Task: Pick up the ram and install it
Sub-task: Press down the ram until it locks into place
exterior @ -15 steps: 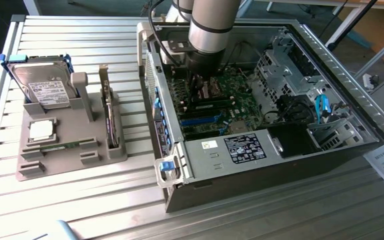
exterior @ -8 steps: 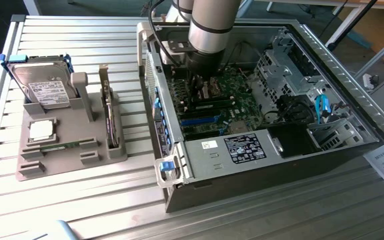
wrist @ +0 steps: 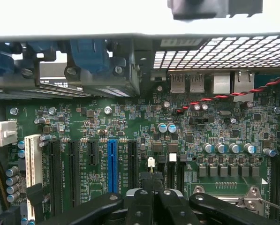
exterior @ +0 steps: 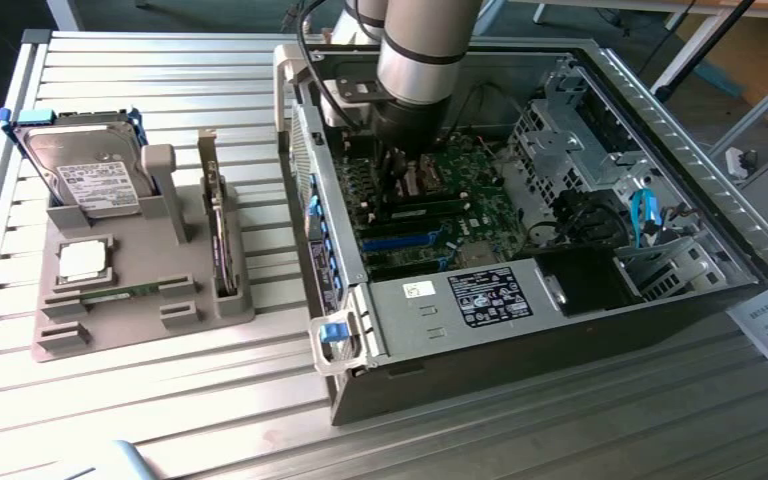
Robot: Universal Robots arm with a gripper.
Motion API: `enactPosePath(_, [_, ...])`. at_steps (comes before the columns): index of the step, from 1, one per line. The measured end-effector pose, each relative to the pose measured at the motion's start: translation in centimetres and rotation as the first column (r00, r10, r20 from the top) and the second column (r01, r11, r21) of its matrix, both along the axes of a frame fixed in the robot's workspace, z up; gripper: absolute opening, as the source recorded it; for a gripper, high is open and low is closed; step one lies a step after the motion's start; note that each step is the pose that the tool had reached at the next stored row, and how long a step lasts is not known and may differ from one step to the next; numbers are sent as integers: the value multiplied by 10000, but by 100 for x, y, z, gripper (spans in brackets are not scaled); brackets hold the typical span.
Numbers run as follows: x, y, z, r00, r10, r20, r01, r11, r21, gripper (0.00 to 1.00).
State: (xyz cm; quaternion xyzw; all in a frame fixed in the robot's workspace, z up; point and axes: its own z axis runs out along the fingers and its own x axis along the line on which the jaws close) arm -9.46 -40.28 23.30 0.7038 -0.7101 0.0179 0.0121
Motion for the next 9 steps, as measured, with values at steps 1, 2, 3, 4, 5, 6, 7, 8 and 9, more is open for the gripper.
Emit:
enactPosePath(1, [0, 0, 28, 10000, 0, -1, 0, 10000, -1, 11])
enactPosePath(2, [0, 0, 68, 10000, 0, -2, 0, 10000, -2, 11])
enactPosePath(3, [-1, -1, 112, 10000, 0, -4, 0, 10000, -3, 11])
enactPosePath(4, [-1, -1, 150, 10000, 0, -7, 0, 10000, -3, 11])
enactPosePath(5, [-1, -1, 173, 10000, 0, -8, 0, 10000, -3, 11])
enactPosePath(6, [0, -1, 201, 10000, 0, -9, 0, 10000, -3, 11])
enactPosePath(7, [-1, -1, 219, 10000, 0, -11, 0, 10000, -3, 11])
enactPosePath(8, [-1, -1, 232, 10000, 0, -11, 0, 10000, -3, 11])
enactPosePath(9, [0, -1, 240, 10000, 0, -11, 0, 10000, -2, 11])
